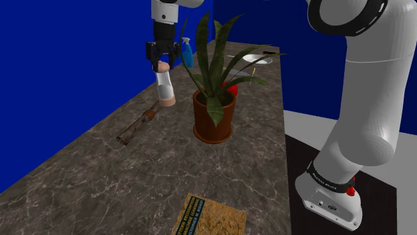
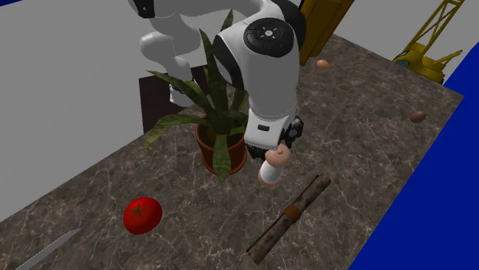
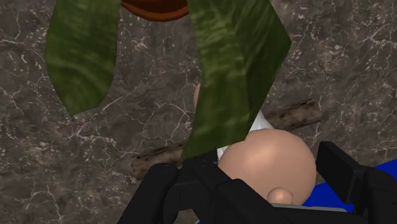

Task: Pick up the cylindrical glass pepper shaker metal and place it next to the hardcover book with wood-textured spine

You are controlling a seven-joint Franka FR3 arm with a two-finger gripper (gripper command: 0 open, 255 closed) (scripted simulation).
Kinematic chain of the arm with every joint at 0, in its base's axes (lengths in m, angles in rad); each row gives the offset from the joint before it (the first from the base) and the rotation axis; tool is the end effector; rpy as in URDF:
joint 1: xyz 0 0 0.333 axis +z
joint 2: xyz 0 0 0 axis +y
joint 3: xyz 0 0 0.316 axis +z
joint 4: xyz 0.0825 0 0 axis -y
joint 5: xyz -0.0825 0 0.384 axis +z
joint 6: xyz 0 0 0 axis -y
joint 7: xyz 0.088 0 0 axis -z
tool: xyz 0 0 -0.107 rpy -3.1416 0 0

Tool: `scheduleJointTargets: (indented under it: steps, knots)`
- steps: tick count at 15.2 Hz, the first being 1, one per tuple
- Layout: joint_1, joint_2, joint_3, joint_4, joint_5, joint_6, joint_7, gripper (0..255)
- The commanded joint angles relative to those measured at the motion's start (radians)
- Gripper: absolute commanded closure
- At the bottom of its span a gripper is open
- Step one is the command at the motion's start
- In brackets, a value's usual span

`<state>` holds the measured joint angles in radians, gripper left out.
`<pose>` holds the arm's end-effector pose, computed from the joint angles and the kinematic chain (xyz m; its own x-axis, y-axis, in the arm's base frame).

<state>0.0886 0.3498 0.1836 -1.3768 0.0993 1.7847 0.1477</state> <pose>0.6492 0.1699 0.5260 0.9952 0.0903 0.0368 0.0952 -0.9813 -0.1673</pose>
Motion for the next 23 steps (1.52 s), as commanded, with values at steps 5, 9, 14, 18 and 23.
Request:
scheduleJointTargets:
  steps: [5,9,14,18,23]
  knots:
    - [0.003,0.013,0.001,0.1,-0.004,-0.087,0.012,255]
    - [0.007,0.029,0.001,0.179,-0.008,-0.149,0.02,255]
    - [0.013,0.062,0.002,0.298,-0.014,-0.234,0.033,255]
    - [0.021,0.103,0.003,0.418,-0.021,-0.312,0.044,255]
    - [0.042,0.195,0.003,0.642,-0.036,-0.443,0.062,255]
